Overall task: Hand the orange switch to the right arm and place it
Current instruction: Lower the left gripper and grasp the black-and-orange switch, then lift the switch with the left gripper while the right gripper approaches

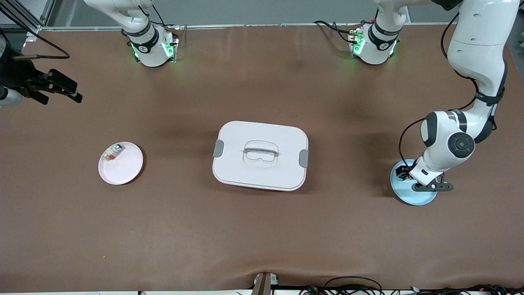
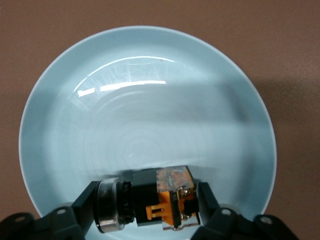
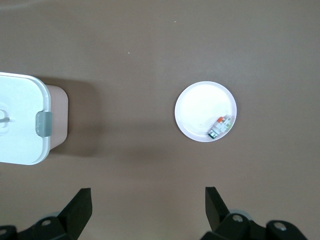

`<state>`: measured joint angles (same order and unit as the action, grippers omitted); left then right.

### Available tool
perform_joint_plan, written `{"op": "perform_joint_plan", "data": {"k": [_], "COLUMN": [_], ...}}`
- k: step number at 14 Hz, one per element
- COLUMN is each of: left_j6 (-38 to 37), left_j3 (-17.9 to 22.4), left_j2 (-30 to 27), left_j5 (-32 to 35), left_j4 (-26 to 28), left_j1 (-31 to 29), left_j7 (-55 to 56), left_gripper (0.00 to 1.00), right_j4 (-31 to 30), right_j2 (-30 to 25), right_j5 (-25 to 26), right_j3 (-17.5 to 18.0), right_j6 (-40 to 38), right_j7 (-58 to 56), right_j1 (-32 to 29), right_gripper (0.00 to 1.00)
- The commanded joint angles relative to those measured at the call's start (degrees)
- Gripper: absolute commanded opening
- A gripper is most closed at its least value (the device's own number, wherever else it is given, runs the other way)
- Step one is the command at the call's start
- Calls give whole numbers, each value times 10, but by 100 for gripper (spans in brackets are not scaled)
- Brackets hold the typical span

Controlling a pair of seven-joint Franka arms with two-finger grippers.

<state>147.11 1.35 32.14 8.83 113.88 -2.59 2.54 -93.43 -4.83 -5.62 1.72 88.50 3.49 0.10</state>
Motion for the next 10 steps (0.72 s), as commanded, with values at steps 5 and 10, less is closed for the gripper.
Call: {"op": "perform_joint_plan", "data": {"k": [5, 10], "left_j6": [-6, -87], "left_j3": [-5, -26], "left_j2": [-16, -89], "left_j5": [2, -32], "left_j4": [-12, -29], "left_j1": [-3, -2], "left_j7": [6, 6], "left_gripper": [0, 0], "right_j4": [4, -4], "right_j2": [1, 7], "right_j5": [-10, -93], "right_j3": [-1, -2], "right_j6": [-6, 2], "right_j7": [125, 173], "right_j1": [84, 116], "right_gripper": [100, 100]}}
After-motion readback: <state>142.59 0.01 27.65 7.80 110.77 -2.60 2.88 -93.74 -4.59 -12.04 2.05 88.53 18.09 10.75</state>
